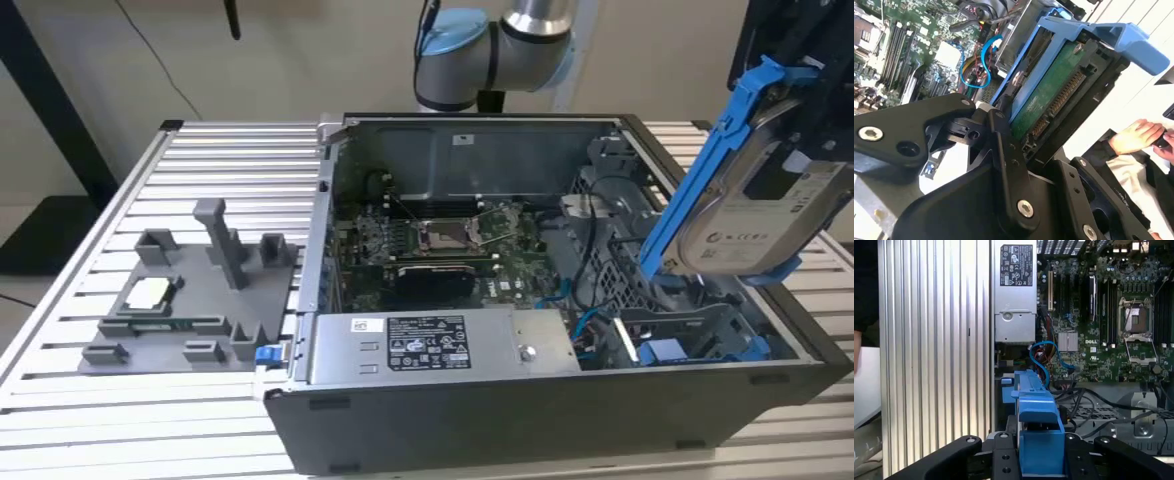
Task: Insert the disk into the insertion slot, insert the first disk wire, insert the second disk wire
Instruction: 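Insert the disk into the insertion slot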
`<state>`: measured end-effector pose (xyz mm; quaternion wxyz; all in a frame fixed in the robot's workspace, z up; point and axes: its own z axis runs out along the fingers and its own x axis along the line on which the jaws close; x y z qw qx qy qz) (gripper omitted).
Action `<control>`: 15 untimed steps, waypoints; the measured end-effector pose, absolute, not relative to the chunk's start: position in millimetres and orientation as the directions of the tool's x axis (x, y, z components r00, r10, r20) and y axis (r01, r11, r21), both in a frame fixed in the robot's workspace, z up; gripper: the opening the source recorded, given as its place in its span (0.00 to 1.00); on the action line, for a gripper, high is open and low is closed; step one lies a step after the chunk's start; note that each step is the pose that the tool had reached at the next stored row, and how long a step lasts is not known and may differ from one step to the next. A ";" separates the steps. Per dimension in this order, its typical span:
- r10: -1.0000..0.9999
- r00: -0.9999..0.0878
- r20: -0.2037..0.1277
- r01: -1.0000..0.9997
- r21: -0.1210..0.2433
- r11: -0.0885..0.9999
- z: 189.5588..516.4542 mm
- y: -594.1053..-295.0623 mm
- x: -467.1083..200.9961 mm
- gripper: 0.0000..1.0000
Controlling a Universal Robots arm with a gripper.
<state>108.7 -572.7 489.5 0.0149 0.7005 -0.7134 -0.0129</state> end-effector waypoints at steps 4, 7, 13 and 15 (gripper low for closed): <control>-1.000 -0.018 0.003 -0.999 0.039 0.018 484.9 -572.6 109.0 0.32; -1.000 -0.018 0.003 -0.999 0.039 0.018 481.2 -572.6 110.1 0.32; -1.000 -0.018 0.003 -0.999 0.039 0.018 474.2 -572.6 113.0 0.32; -1.000 -0.018 0.003 -0.999 0.039 0.018 471.9 -572.6 113.7 0.32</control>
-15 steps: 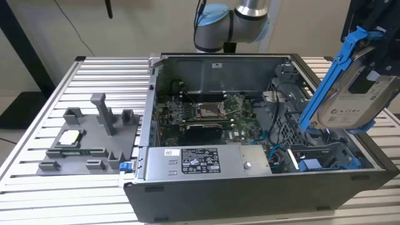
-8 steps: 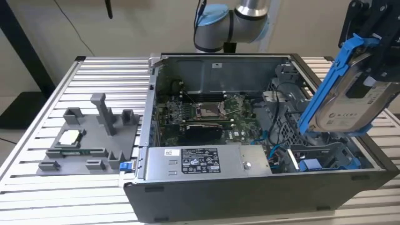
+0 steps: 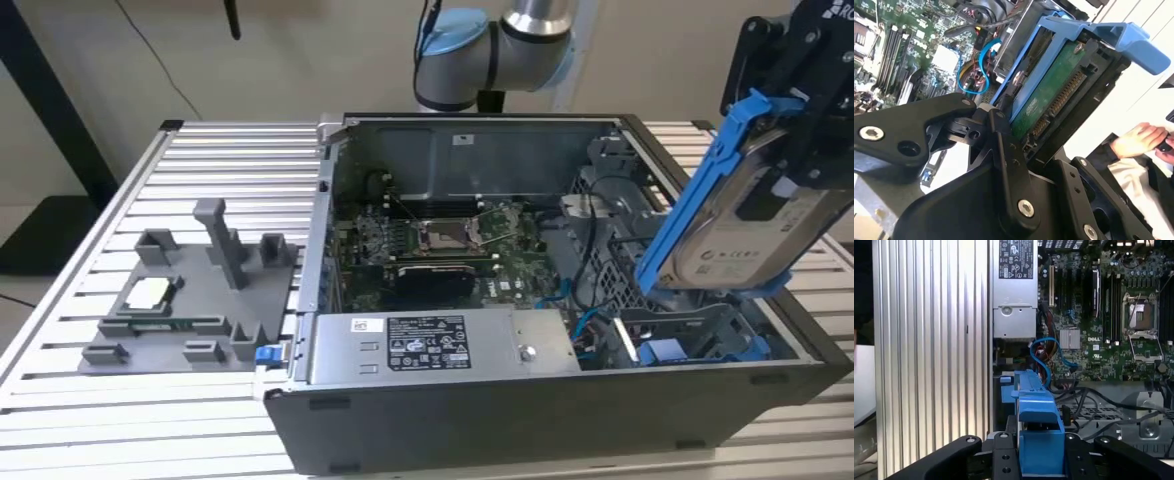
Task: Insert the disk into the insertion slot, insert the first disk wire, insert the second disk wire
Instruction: 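Insert the disk into the insertion slot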
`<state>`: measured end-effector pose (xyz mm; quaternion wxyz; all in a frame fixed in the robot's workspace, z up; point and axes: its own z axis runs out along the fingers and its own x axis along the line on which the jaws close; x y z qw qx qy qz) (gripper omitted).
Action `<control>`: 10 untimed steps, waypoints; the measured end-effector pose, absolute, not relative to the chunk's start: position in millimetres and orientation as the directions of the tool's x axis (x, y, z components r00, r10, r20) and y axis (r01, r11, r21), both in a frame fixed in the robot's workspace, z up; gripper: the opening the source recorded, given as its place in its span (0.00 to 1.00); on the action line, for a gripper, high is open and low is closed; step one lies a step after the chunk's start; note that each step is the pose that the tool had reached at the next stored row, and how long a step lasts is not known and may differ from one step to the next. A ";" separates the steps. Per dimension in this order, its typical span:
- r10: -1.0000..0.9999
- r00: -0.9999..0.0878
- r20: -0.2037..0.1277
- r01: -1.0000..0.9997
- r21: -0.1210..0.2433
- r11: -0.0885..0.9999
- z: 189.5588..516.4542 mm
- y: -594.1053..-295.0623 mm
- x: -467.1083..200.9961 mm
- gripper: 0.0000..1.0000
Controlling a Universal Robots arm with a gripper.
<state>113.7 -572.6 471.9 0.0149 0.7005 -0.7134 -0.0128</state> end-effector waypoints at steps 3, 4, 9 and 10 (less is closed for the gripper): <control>-1.000 -0.018 0.003 -0.999 0.038 0.018 468.4 -572.6 114.6 0.32; -1.000 -0.018 0.003 -0.999 0.038 0.018 467.2 -572.6 114.9 0.32; -1.000 -0.018 0.002 -0.999 0.036 0.018 461.6 -572.6 115.8 0.32; -1.000 -0.018 0.002 -0.999 0.036 0.018 460.9 -572.6 115.9 0.32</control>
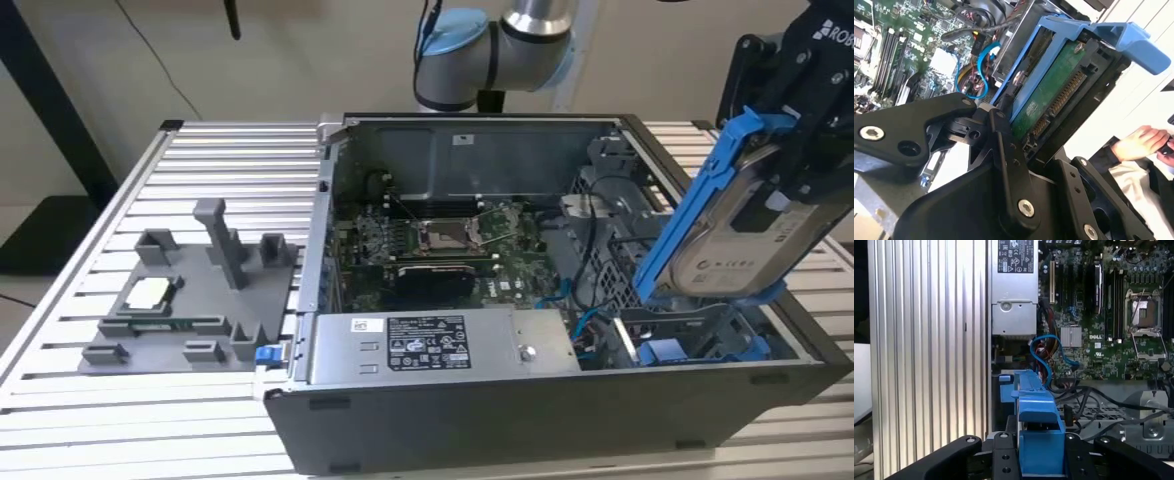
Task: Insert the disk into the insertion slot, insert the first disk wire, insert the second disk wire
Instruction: 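Insert the disk into the insertion slot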
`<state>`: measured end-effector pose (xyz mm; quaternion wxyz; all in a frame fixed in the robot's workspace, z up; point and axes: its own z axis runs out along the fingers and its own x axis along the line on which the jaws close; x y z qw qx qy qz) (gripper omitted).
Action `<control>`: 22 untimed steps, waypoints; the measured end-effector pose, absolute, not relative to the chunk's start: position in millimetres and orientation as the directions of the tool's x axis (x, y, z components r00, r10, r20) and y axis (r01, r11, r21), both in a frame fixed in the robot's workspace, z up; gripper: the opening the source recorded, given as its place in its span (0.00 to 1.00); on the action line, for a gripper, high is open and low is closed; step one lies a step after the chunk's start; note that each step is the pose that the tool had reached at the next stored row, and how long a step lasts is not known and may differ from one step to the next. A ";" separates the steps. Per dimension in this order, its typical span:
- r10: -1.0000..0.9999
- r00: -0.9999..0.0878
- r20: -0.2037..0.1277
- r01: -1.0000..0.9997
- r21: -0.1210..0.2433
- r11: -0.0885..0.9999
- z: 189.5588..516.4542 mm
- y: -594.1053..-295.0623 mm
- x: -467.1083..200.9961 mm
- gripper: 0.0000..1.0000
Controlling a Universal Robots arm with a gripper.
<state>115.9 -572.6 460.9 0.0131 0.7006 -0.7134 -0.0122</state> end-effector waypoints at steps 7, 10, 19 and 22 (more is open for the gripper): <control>-1.000 -0.018 0.001 -0.999 0.036 0.018 460.5 -572.7 115.9 0.32; -1.000 -0.018 0.001 -0.999 0.033 0.018 459.0 -572.6 115.9 0.32; -1.000 -0.018 -0.009 -1.000 0.021 0.018 449.9 -572.7 115.9 0.32; -1.000 -0.017 -0.017 -1.000 0.020 0.017 446.7 -572.7 115.9 0.32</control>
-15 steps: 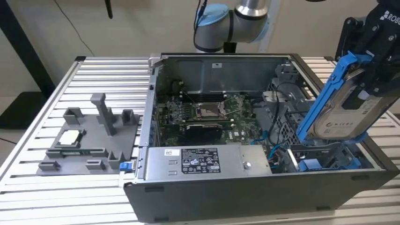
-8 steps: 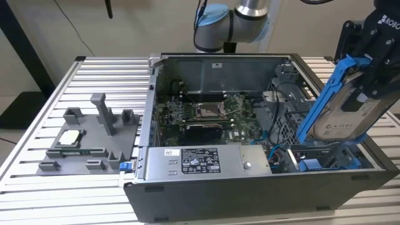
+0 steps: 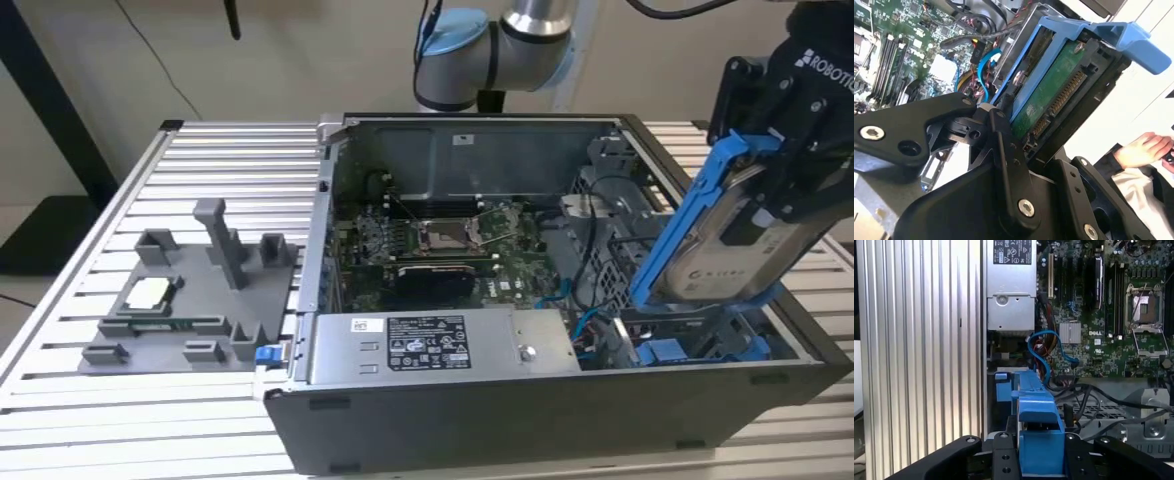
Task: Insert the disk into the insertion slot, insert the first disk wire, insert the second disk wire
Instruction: 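Insert the disk into the insertion slot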
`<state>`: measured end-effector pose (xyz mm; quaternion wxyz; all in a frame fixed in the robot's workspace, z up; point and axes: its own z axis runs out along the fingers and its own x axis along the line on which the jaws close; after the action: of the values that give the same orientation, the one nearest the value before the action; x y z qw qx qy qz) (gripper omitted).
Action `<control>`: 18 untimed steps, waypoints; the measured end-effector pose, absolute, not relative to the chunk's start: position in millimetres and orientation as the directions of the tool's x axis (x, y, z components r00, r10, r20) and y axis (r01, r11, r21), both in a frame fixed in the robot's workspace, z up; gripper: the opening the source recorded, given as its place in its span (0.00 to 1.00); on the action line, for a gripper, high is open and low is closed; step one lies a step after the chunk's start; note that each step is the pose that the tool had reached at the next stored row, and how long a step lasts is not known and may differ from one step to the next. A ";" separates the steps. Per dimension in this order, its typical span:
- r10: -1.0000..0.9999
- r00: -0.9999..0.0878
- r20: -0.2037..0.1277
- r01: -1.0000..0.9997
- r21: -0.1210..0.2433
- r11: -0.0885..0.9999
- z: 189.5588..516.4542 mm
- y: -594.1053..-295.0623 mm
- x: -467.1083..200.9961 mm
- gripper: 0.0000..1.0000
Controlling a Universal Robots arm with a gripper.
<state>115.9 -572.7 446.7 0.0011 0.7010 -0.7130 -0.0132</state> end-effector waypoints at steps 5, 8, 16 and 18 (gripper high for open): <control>-0.999 -0.015 -0.031 -1.000 0.020 0.014 441.8 -572.6 116.2 0.32; -0.999 -0.015 -0.031 -1.000 0.018 0.014 438.6 -572.7 117.4 0.32; -0.999 -0.015 -0.032 -1.000 0.017 0.014 429.1 -572.7 121.5 0.32; -0.999 -0.015 -0.032 -1.000 0.017 0.014 426.6 -572.9 121.9 0.32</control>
<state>121.9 -572.9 426.6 -0.0052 0.7018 -0.7121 -0.0174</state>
